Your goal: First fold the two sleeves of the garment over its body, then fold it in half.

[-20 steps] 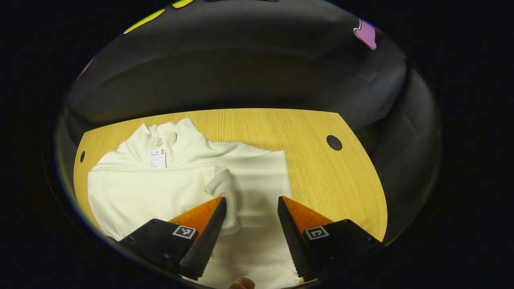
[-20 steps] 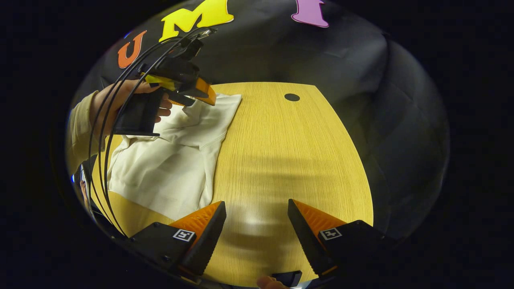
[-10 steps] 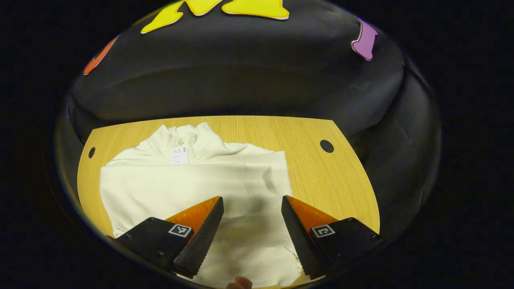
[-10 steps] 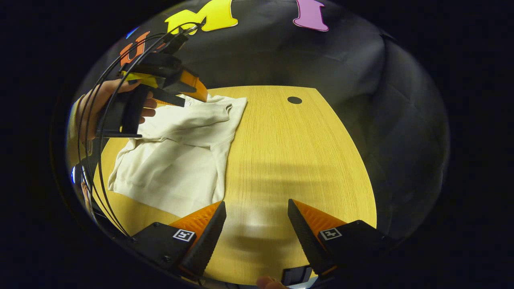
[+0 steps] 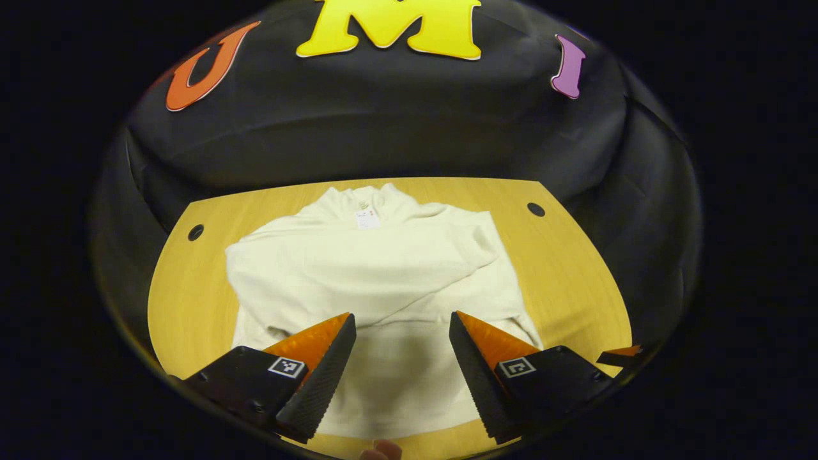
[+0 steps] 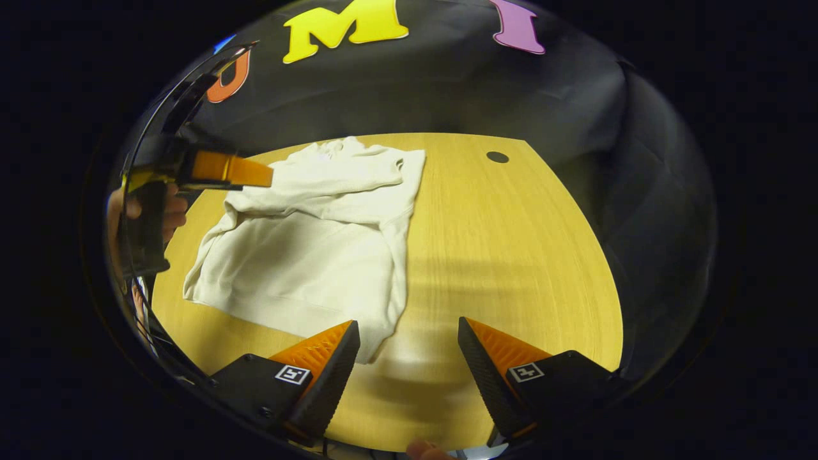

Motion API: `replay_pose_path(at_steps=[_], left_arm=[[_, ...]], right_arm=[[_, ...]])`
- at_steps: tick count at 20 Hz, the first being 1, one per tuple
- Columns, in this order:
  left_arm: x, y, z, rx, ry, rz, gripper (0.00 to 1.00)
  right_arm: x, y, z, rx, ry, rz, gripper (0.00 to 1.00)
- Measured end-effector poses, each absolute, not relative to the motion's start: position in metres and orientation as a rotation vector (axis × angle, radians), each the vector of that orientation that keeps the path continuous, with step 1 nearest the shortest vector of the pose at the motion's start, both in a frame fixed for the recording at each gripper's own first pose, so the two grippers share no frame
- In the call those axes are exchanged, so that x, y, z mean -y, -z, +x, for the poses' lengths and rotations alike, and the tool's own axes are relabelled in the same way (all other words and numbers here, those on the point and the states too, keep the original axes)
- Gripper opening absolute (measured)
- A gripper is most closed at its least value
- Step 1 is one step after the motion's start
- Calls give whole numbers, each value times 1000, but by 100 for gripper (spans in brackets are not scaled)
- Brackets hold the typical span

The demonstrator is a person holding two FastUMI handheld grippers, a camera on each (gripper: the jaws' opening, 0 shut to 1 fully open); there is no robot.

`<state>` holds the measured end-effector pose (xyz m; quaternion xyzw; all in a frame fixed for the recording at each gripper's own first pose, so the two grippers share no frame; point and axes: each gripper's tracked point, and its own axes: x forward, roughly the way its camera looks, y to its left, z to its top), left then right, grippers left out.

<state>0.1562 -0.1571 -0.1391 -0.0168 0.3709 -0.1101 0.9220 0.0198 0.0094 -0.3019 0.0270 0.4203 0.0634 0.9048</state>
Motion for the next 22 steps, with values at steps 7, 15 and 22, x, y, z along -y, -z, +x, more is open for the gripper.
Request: replay_pose_path(at_steps=[7, 15, 22], left_arm=[[57, 197, 79, -874, 72, -122, 94], [-29, 221, 28, -930, -107, -142, 94], [-20, 255, 15, -1052, -88, -179, 94]], right_arm=[[-60, 315, 20, -912, -163, 19, 96], [-68, 337, 25, -973, -130, -35, 96], [-43, 361, 25, -1050, -38, -22, 96]])
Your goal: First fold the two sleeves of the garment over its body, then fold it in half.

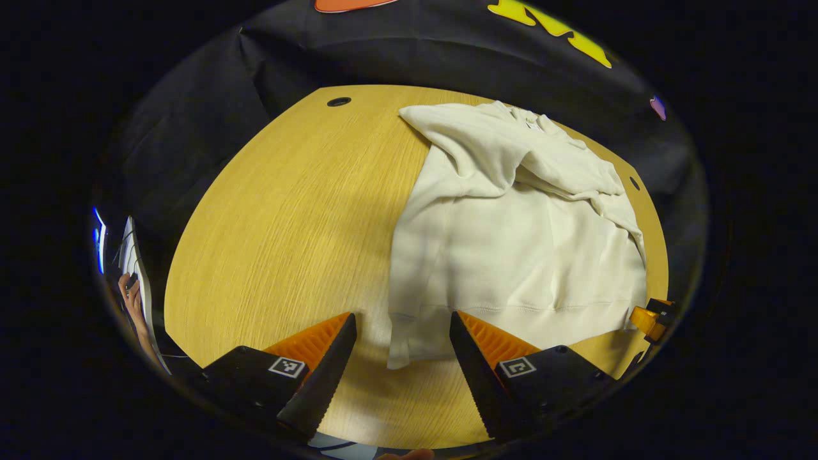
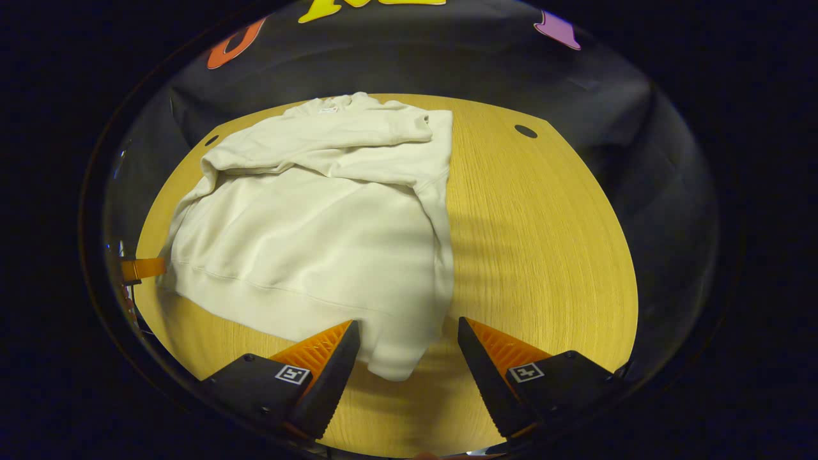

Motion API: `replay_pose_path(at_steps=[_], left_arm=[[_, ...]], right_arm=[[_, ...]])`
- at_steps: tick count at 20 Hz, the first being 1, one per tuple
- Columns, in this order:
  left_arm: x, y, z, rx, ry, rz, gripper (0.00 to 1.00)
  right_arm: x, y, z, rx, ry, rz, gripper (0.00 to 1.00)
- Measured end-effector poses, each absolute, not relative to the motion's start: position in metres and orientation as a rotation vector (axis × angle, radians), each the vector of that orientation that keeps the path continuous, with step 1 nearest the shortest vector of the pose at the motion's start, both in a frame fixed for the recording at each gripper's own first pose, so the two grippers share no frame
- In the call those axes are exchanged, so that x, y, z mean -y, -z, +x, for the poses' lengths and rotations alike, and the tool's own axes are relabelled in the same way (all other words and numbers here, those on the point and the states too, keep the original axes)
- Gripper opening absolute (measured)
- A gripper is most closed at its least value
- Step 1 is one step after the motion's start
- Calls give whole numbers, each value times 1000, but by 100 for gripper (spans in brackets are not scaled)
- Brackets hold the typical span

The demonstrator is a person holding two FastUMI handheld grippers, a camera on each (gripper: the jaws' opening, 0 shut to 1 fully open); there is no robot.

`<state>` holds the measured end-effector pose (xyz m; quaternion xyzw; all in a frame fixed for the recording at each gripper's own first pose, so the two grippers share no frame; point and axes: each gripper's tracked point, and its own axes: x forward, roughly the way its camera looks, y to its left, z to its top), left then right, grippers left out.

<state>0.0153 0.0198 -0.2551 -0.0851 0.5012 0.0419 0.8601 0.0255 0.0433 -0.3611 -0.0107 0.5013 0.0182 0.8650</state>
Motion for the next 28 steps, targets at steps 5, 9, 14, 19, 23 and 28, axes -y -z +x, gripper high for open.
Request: replay_pose_path(at_steps=[5, 9, 14, 19, 23, 28], left_arm=[[-11, 272, 9, -1132, -64, -213, 92], [-11, 272, 12, -1134, -55, -194, 89], [-8, 271, 14, -1141, -39, -165, 89], [-7, 273, 17, -1103, -71, -177, 88], [-7, 271, 16, -1129, -28, -153, 82], [-3, 269, 19, -1157, 40, -134, 59]], right_arm=[[-46, 367, 26, -1095, -8, 70, 94], [-47, 369, 26, -1109, -9, 101, 95], [-60, 370, 27, -1150, -56, 62, 83], [-61, 370, 30, -1228, -38, 63, 74], [-60, 369, 29, -1242, -58, 42, 78], [-69, 369, 34, -1252, -135, 67, 32]])
